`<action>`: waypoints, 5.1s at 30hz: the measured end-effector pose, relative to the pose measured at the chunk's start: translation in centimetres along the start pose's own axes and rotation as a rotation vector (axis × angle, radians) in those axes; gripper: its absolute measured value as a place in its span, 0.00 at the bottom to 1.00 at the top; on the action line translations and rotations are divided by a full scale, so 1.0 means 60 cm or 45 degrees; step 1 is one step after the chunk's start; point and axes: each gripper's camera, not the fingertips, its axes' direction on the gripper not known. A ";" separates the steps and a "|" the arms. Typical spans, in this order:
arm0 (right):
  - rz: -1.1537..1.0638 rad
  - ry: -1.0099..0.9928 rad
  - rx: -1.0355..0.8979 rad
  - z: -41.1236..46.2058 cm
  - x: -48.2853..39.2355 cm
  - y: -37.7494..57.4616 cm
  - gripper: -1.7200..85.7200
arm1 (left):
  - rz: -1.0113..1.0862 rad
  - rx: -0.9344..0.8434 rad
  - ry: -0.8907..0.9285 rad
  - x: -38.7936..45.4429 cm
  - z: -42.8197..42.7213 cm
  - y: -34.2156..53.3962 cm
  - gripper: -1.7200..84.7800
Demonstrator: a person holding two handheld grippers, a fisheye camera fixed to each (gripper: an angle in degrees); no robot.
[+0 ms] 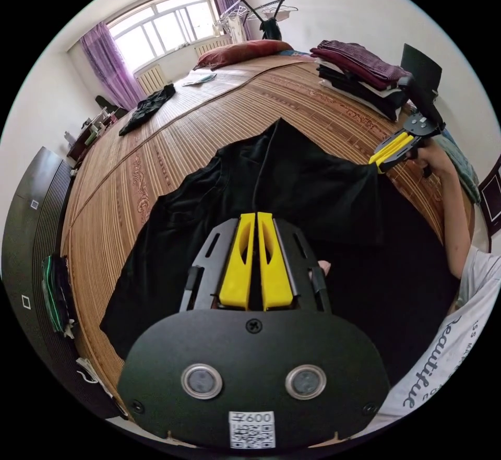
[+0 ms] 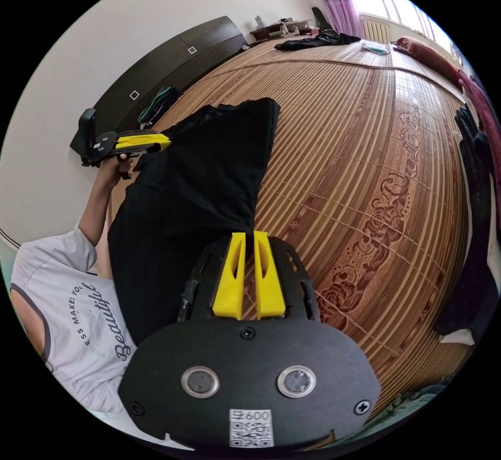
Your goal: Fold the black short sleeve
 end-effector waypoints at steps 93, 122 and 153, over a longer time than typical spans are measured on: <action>-0.027 0.122 -0.053 0.077 -0.125 -0.049 0.01 | 0.128 -0.008 0.317 -0.012 0.111 -0.736 0.03; 0.101 0.209 -0.006 0.125 -0.166 -0.036 0.01 | 0.154 0.108 0.167 -0.253 0.461 -0.555 0.03; 0.108 0.215 -0.022 0.100 -0.247 0.216 0.01 | 0.690 -0.093 0.559 -0.688 0.634 0.067 0.02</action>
